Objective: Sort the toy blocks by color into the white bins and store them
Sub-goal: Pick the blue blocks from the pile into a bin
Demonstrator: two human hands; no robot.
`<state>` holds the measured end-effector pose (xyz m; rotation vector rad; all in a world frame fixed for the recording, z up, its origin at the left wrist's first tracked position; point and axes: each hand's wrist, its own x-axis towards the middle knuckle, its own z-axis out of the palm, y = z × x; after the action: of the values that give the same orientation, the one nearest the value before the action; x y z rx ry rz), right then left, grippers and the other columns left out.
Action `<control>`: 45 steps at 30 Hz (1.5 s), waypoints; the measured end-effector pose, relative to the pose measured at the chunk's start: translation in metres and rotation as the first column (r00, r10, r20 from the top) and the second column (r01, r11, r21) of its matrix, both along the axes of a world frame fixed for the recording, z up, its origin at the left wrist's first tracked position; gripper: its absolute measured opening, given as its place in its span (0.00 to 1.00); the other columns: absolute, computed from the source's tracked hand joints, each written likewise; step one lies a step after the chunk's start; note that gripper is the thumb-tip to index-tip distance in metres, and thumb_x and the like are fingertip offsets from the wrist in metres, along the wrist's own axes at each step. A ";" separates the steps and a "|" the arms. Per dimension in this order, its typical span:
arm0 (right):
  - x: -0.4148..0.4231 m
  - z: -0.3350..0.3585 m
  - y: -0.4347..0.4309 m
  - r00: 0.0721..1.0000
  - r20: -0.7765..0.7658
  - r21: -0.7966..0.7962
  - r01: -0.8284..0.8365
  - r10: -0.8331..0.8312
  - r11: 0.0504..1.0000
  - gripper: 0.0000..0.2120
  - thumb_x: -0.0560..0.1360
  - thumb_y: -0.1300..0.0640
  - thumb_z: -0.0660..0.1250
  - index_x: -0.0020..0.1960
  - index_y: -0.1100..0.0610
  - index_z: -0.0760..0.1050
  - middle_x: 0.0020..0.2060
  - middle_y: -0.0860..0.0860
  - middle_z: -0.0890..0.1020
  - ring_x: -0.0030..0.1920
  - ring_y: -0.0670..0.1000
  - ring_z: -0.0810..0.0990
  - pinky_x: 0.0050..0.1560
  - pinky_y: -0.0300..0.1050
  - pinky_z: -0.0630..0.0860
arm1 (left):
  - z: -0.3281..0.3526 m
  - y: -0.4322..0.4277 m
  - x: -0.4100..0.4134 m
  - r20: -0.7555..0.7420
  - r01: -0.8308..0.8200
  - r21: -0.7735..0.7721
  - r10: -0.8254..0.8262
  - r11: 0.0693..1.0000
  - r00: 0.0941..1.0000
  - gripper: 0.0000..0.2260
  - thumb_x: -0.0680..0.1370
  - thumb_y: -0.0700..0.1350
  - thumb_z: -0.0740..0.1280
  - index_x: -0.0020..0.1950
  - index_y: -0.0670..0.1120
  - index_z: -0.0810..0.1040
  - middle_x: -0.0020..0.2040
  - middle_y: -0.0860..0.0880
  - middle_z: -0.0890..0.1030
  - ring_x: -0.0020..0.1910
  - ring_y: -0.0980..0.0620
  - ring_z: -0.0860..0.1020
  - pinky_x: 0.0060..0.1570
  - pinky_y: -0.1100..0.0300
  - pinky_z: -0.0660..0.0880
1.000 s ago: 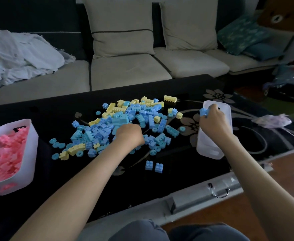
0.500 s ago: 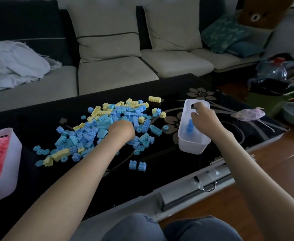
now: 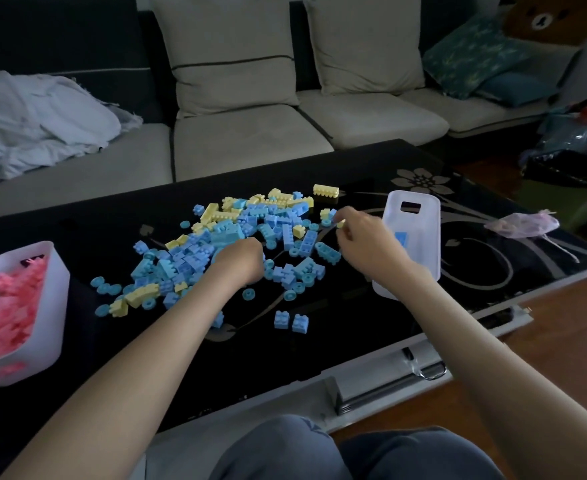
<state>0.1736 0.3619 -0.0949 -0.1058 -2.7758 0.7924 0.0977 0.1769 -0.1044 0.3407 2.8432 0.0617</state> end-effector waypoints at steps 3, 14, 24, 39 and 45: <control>-0.003 -0.007 -0.018 0.984 0.099 0.096 -0.156 0.146 0.983 0.16 0.78 0.61 0.56 0.65 0.56 0.69 0.59 0.53 0.75 0.54 0.52 0.77 0.52 0.49 0.77 | 0.004 -0.010 -0.003 -0.012 -0.038 0.084 0.039 0.996 0.999 0.12 0.77 0.36 0.61 0.35 0.44 0.64 0.31 0.48 0.64 0.26 0.52 0.62 0.25 0.61 0.58; -0.051 -0.031 -0.026 0.950 0.300 0.047 -0.107 0.088 0.993 0.19 0.80 0.53 0.54 0.71 0.51 0.63 0.65 0.56 0.70 0.65 0.60 0.69 0.61 0.53 0.70 | 0.017 -0.026 -0.006 0.275 -0.311 0.629 0.170 0.712 0.946 0.08 0.72 0.37 0.57 0.45 0.50 0.64 0.36 0.55 0.60 0.32 0.58 0.57 0.31 0.60 0.56; -0.076 -0.039 -0.030 0.923 0.382 0.235 -0.038 -0.056 0.971 0.12 0.76 0.46 0.62 0.49 0.56 0.71 0.50 0.53 0.75 0.58 0.58 0.71 0.61 0.57 0.61 | 0.008 -0.021 -0.018 0.221 -0.301 0.782 0.209 0.545 0.953 0.06 0.78 0.37 0.63 0.53 0.42 0.77 0.56 0.48 0.76 0.60 0.51 0.72 0.52 0.59 0.64; -0.088 -0.041 -0.050 1.000 -0.008 -0.140 0.001 -0.002 0.990 0.17 0.74 0.66 0.59 0.61 0.61 0.61 0.51 0.56 0.70 0.41 0.52 0.68 0.43 0.44 0.68 | -0.013 -0.011 -0.041 0.129 -0.251 0.783 0.245 0.569 0.961 0.04 0.80 0.47 0.63 0.51 0.47 0.74 0.64 0.50 0.74 0.54 0.52 0.73 0.48 0.58 0.66; -0.112 -0.050 -0.078 0.970 0.242 -0.100 0.020 0.005 0.995 0.25 0.75 0.60 0.64 0.67 0.62 0.57 0.57 0.61 0.69 0.51 0.58 0.72 0.42 0.46 0.68 | -0.019 -0.023 -0.046 0.138 -0.286 0.793 0.300 0.538 0.944 0.08 0.79 0.47 0.63 0.52 0.43 0.75 0.50 0.55 0.73 0.47 0.56 0.70 0.45 0.59 0.66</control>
<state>0.0616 0.2841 -0.1454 -0.2478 -2.9575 0.9793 0.0513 0.1542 -0.1237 0.0048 2.6473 1.4681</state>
